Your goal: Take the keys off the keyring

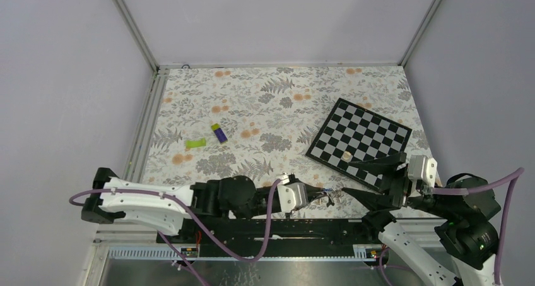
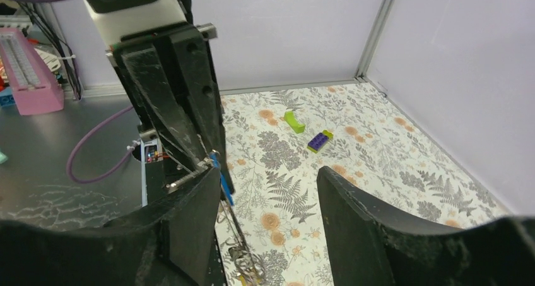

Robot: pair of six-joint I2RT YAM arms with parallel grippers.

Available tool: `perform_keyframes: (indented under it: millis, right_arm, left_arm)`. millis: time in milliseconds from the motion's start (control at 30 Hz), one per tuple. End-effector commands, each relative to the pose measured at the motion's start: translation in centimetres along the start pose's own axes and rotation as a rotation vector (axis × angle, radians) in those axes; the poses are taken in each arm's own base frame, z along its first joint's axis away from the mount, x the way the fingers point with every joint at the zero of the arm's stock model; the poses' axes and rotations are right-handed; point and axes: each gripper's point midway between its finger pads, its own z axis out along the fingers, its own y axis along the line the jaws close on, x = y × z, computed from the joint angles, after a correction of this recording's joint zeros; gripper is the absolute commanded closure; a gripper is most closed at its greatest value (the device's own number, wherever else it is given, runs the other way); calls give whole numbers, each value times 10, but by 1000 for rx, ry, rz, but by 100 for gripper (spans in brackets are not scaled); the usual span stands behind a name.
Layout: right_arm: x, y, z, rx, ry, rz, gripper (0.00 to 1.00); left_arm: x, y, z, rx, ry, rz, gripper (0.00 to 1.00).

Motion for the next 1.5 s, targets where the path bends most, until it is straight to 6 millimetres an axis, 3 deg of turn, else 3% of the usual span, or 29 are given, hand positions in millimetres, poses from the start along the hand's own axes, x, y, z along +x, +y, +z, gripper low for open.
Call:
perform_keyframes:
  millis: [0, 100, 200, 367, 467, 533, 633, 767, 933, 1000, 1067, 1133, 1267, 1300, 1333, 1367, 1467]
  right_arm:
    - [-10, -16, -1, 115, 3, 100, 35]
    - [1, -34, 3, 219, 50, 251, 32]
    - [29, -58, 9, 369, 134, 442, 24]
    - [117, -95, 14, 648, 454, 706, 13]
    - [180, -99, 12, 758, 682, 837, 7]
    - [204, -96, 14, 773, 766, 891, 1]
    - [216, -101, 19, 790, 774, 910, 1]
    - [226, -118, 4, 945, 783, 873, 1]
    - [268, -108, -21, 1002, 1022, 863, 0]
    - [281, -103, -22, 962, 1120, 865, 0]
    - [284, -109, -23, 978, 1135, 836, 1]
    - [273, -117, -17, 965, 1036, 797, 2]
    - [221, -104, 22, 651, 708, 706, 2]
    - [199, -102, 31, 588, 590, 667, 2]
    - [193, -98, 35, 546, 551, 656, 2]
    - [174, -93, 42, 485, 462, 622, 3]
    - [137, -67, 57, 255, 286, 550, 5]
  left_arm:
    - [-42, -9, -31, 123, 30, -29, 94]
    - [-25, -12, -49, 157, 156, -40, 94]
    - [2, -18, -63, 182, 305, -64, 94]
    - [37, -23, -72, 147, 428, -161, 96]
    - [59, -18, -74, 74, 481, -203, 100]
    - [74, -13, -78, 22, 525, -220, 100]
    - [91, -5, -84, -25, 573, -241, 100]
    - [102, 8, -88, -72, 594, -246, 100]
    - [124, 15, -89, -72, 733, -206, 100]
    - [130, 13, -88, -43, 779, -198, 100]
    - [132, 9, -87, -4, 797, -203, 100]
    - [130, 6, -86, 31, 794, -206, 100]
    - [121, 13, -85, 28, 754, -191, 100]
    - [117, 18, -84, 20, 736, -187, 100]
    - [112, 21, -82, 14, 713, -184, 100]
    - [107, 26, -81, 5, 693, -184, 100]
    - [93, 40, -76, -3, 641, -200, 100]
